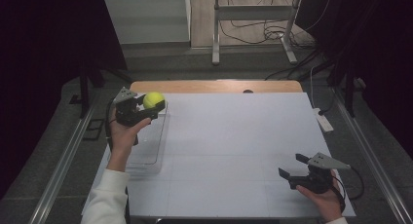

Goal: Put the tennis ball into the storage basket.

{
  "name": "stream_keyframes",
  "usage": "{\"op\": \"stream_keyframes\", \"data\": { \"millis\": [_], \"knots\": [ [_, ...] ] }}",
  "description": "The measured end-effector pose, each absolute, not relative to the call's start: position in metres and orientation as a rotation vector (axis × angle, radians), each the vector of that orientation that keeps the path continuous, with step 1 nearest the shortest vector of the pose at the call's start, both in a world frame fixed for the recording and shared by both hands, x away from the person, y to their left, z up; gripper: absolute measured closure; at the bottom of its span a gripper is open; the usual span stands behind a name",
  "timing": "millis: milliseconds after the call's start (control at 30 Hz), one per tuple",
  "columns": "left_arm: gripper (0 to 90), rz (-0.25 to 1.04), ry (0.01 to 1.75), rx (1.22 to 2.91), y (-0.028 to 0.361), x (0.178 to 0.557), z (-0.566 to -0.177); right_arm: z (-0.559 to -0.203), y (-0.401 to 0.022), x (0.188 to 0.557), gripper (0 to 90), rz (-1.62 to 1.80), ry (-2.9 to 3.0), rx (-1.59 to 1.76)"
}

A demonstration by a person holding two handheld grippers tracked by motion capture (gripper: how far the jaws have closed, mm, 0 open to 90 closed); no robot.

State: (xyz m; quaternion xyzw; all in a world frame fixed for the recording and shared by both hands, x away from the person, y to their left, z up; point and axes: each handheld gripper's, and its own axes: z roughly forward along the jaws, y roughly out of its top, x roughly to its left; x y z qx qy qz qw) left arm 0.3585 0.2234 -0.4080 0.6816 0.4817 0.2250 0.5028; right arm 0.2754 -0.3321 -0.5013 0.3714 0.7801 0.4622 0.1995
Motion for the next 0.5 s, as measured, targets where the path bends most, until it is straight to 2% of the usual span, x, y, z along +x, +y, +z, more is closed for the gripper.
{"op": "stream_keyframes", "data": {
  "millis": [500],
  "knots": [
    [27.1,0.573,1.204,1.628,0.236,0.361,-0.412,-0.502,-0.332,0.275,10.8,1.294,2.181,1.043]
  ]
}}
